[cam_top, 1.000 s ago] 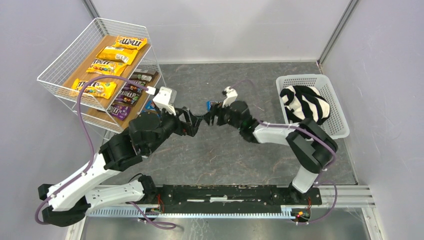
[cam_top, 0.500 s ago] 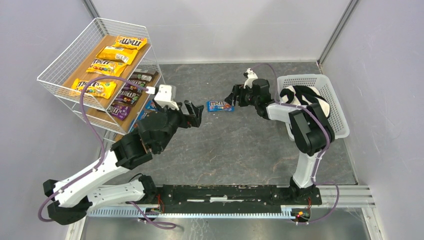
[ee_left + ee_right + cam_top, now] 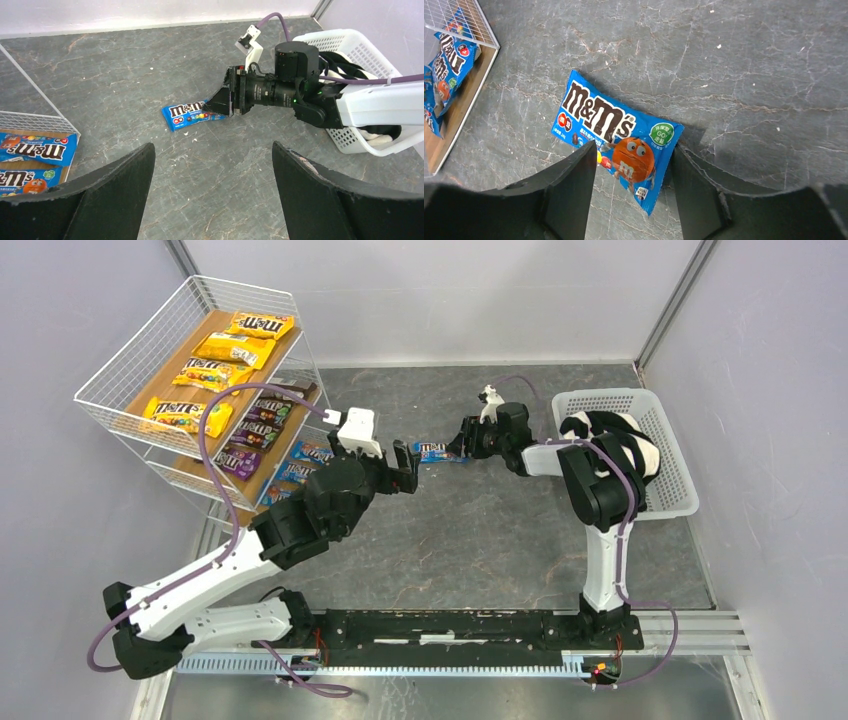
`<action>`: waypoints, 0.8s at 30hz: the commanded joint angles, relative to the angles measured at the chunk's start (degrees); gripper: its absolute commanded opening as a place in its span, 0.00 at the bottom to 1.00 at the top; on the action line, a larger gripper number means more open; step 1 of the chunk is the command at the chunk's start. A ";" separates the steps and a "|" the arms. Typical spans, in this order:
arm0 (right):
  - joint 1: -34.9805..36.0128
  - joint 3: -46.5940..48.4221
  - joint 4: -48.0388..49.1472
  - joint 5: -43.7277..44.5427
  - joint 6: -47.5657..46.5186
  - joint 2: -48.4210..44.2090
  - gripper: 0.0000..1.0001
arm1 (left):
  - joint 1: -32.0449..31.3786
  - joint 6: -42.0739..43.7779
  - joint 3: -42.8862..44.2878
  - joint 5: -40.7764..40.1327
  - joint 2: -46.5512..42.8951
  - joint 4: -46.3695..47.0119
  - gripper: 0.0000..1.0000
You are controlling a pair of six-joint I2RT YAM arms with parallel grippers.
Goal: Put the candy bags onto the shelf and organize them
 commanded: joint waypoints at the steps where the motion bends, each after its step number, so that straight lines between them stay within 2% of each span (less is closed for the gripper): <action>1: 0.14 -0.72 3.22 -2.71 3.30 2.31 0.58 | -0.03 1.89 0.49 0.10 -1.41 3.67 0.93; 5: 0.15 -0.87 5.06 -4.51 5.48 3.50 0.41 | -0.04 0.81 -0.32 0.47 -2.70 3.57 0.93; 15: 0.16 -11.35 21.35 -7.09 13.48 -0.92 0.19 | -0.03 -1.82 -0.95 1.61 -5.91 1.21 0.93; 19: 0.21 -14.50 25.68 -7.87 15.79 -2.35 0.15 | -0.02 -3.28 -1.51 1.97 -7.52 0.24 0.93; 24: 0.67 -18.73 29.12 -7.96 17.56 -5.17 0.17 | -0.03 -4.86 -2.19 2.31 -9.62 -0.66 0.93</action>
